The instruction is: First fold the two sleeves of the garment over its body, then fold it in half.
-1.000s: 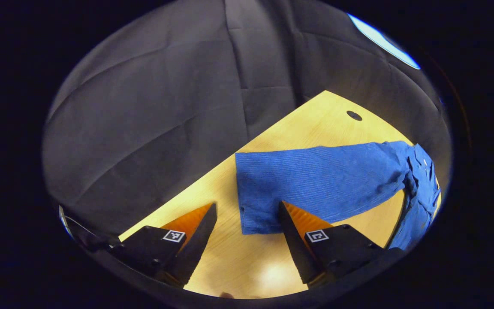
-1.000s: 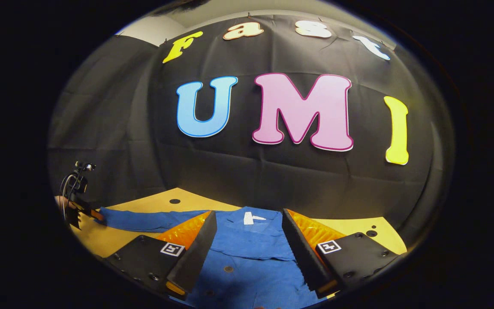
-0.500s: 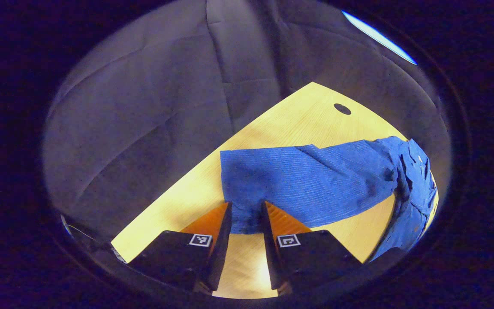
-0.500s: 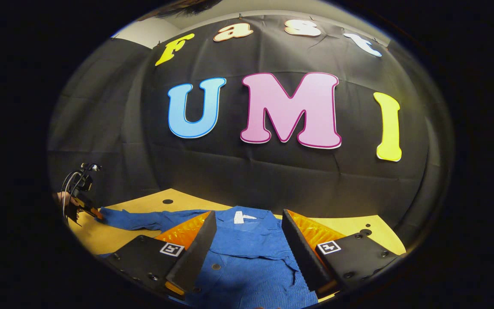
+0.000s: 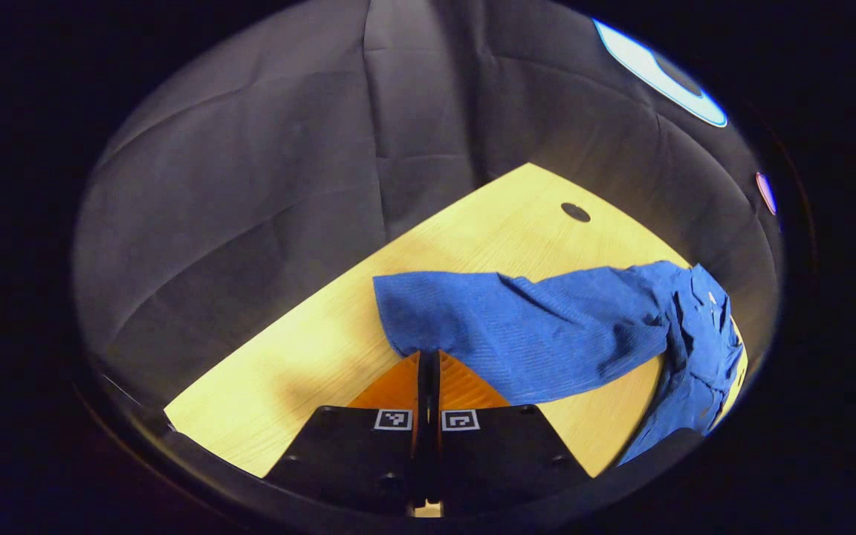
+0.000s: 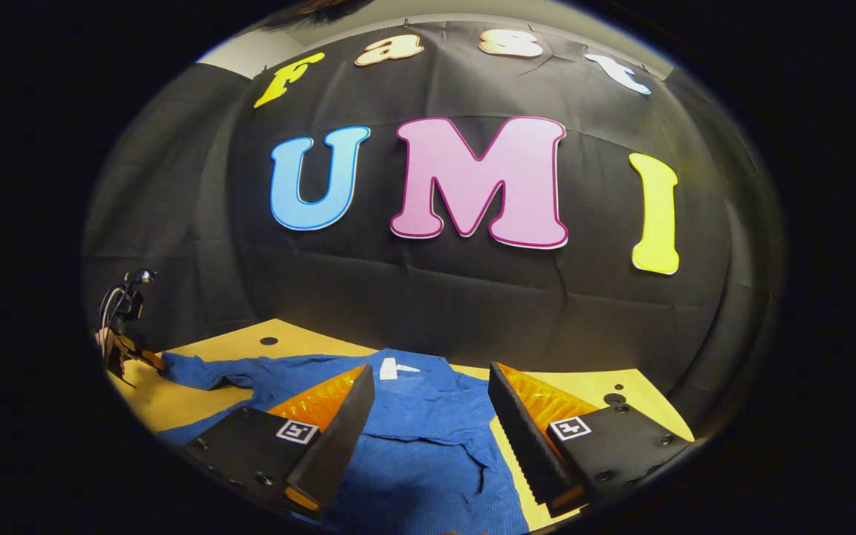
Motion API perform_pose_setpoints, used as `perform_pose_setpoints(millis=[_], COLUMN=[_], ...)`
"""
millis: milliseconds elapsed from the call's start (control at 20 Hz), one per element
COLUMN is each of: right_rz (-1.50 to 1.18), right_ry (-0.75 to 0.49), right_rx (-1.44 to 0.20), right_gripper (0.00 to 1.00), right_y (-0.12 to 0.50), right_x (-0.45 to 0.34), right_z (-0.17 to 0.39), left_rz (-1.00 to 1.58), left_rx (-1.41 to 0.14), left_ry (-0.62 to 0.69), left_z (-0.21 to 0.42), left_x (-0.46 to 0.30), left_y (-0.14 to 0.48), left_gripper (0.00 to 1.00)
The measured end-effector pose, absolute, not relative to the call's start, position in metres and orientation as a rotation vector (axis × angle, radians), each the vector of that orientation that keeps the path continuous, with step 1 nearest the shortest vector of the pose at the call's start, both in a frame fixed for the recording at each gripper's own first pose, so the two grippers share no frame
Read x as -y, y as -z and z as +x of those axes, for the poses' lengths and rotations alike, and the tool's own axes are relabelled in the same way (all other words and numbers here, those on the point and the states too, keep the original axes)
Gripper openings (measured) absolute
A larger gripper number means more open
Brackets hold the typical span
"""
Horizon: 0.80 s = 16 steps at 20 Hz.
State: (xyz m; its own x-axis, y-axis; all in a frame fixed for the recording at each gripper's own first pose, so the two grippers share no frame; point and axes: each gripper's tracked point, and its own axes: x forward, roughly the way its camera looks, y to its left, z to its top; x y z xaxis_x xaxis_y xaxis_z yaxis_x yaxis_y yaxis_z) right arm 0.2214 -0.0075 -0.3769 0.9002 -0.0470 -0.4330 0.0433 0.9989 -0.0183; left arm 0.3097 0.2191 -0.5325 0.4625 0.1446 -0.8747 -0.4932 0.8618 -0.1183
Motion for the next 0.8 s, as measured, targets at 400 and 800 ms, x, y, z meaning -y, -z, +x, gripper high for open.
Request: perform_pose_setpoints(millis=[400,800], right_rz=[-0.039,-0.052], right_ry=[0.131,0.220], right_rx=[-0.472,-0.516], right_gripper=[0.97,0.97], right_y=[0.378,0.385], right_x=[0.056,0.118], right_z=[0.201,0.166], left_rz=[-0.431,-0.468], left_rx=[-0.754,-0.676], left_ry=[-0.209,0.252], left_z=[0.384,0.449], left_x=[-0.143,0.154], left_y=[0.387,0.325], left_gripper=[0.00,0.00])
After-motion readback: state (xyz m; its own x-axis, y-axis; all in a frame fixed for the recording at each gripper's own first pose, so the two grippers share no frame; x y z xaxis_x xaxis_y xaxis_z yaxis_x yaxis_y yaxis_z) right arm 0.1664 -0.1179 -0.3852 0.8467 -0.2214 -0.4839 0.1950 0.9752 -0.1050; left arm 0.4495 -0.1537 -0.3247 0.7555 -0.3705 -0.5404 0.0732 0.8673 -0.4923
